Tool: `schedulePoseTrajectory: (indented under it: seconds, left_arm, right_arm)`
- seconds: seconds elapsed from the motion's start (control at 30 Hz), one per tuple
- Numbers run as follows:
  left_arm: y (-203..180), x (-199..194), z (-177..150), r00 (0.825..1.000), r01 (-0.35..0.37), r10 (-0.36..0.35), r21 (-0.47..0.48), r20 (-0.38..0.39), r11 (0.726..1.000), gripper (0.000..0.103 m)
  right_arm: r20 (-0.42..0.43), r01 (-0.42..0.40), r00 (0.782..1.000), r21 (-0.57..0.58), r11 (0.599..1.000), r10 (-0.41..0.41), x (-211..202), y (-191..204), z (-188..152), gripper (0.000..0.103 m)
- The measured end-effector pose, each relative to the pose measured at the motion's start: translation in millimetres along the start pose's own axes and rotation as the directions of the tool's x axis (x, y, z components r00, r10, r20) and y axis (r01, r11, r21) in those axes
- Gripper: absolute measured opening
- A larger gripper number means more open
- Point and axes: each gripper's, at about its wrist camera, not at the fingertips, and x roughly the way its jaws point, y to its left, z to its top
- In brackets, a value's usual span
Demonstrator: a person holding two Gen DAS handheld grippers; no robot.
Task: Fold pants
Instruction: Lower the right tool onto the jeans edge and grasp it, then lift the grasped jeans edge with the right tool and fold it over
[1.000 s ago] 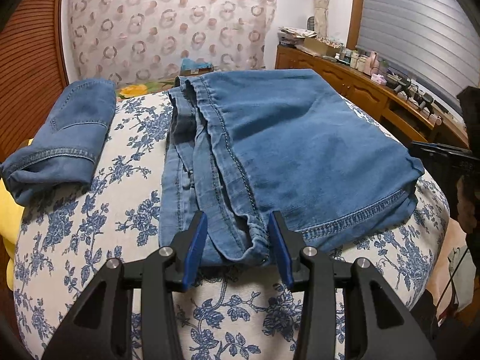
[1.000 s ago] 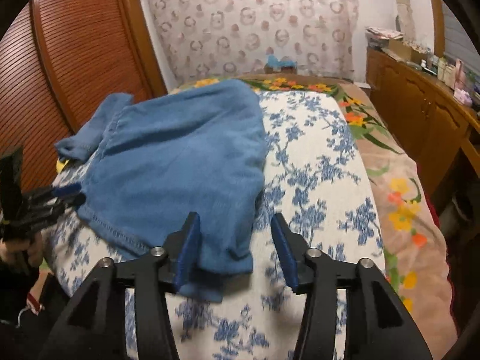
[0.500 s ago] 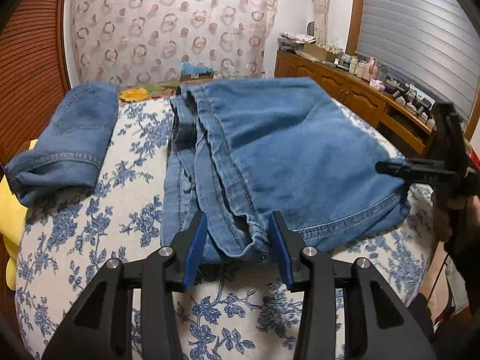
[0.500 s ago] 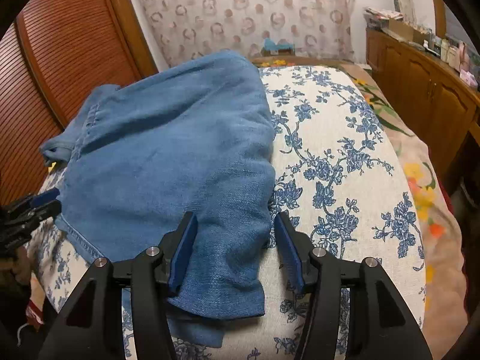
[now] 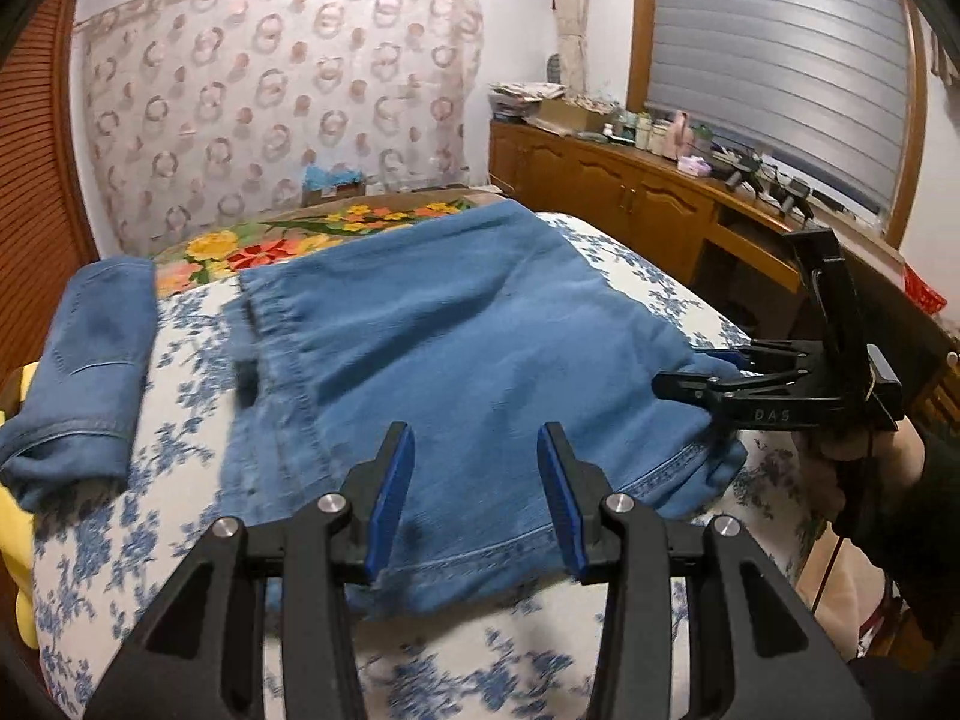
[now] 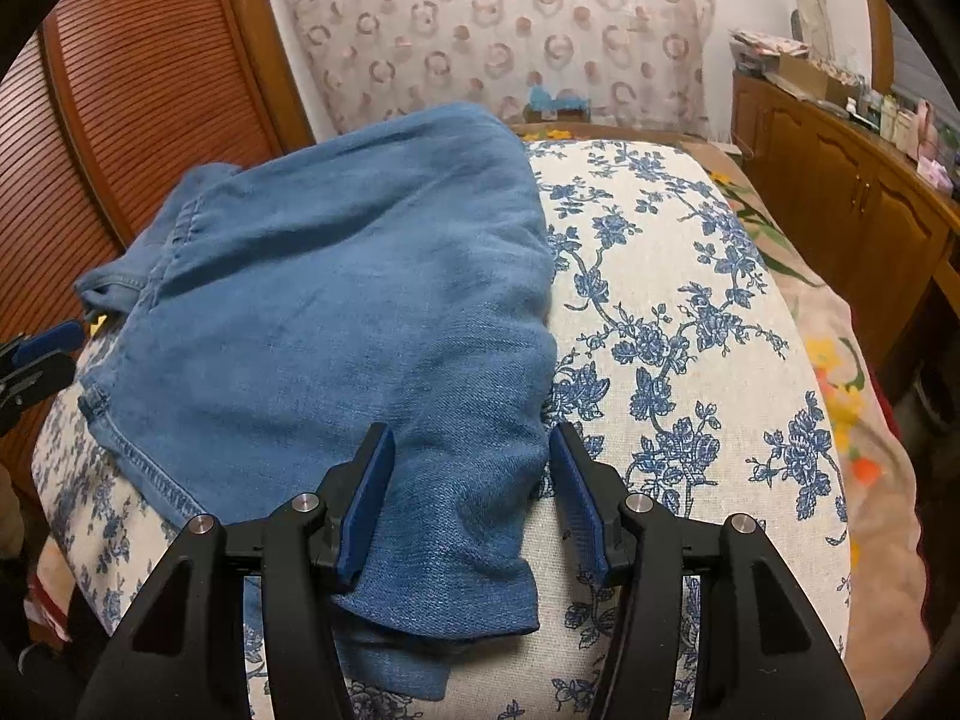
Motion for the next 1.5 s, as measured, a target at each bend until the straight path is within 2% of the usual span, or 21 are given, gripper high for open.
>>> schedulePoseTrajectory:
  seconds: [0.33, 0.47, 0.67, 0.7, 0.77, 0.8, 0.87, 0.9, 1.03, 1.2, 1.5]
  left_arm:
    - [-19.3, 28.0, -1.1, 0.998, 0.015, -0.012, 0.034, -0.069, 0.999, 0.042]
    - [-18.9, 37.6, -8.8, 0.994, -0.011, 0.016, 0.054, -0.104, 0.998, 0.042]
    - [-19.1, 48.3, -18.8, 0.991, -0.012, 0.019, 0.06, -0.133, 0.998, 0.042]
    - [-19.9, 48.1, -20.4, 0.991, -0.014, 0.022, 0.065, -0.13, 0.998, 0.042]
    - [-20.2, 48.0, -21.5, 0.992, -0.016, 0.024, 0.072, -0.125, 0.997, 0.042]
    - [-20.1, 47.6, -21.8, 0.992, -0.013, 0.022, 0.071, -0.123, 0.997, 0.042]
    - [-18.8, 46.3, -22.8, 0.992, -0.006, 0.014, 0.062, -0.122, 0.998, 0.042]
    - [-16.9, 44.3, -22.4, 0.992, -0.001, 0.008, 0.053, -0.123, 0.999, 0.042]
    - [-6.2, 24.6, -21.3, 0.995, -0.009, 0.012, 0.026, -0.096, 1.0, 0.042]
    - [17.1, -7.5, -21.0, 0.998, -0.044, 0.044, -0.019, -0.035, 0.999, 0.042]
    - [84.8, -59.2, -43.2, 0.989, -0.144, 0.148, -0.139, 0.019, 0.98, 0.042]
  right_arm:
    - [-0.001, -0.001, 1.0, 0.0, 1.0, 0.001, -0.1, -0.5, -0.4, 0.055]
    - [-0.001, -0.002, 1.0, 0.001, 1.0, 0.002, -0.2, -0.2, -0.7, 0.055]
    - [-0.002, -0.014, 1.0, 0.006, 1.0, 0.014, -1.0, -0.7, -0.6, 0.054]
    - [-0.006, -0.026, 1.0, 0.006, 1.0, 0.026, -0.8, 0.4, -0.3, 0.053]
    - [-0.014, -0.067, 0.998, 0.004, 0.998, 0.067, -1.0, -0.8, 1.3, 0.037]
    - [-0.017, -0.076, 0.997, 0.004, 0.997, 0.076, -1.3, -0.9, 1.9, 0.035]
    - [-0.011, -0.097, 0.995, 0.016, 0.995, 0.097, -4.9, -0.4, 5.3, 0.022]
    - [0.001, -0.107, 0.994, 0.023, 0.994, 0.107, -8.7, 0.3, 7.4, 0.019]
    - [0.08, -0.144, 0.986, -0.017, 0.989, 0.145, -35.1, 19.1, 19.6, 0.014]
    - [0.157, -0.213, 0.961, -0.104, 0.972, 0.227, -62.9, 60.7, 42.6, 0.013]
    - [0.152, -0.304, 0.925, -0.257, 0.917, 0.349, -56.6, 154.5, 82.4, 0.013]
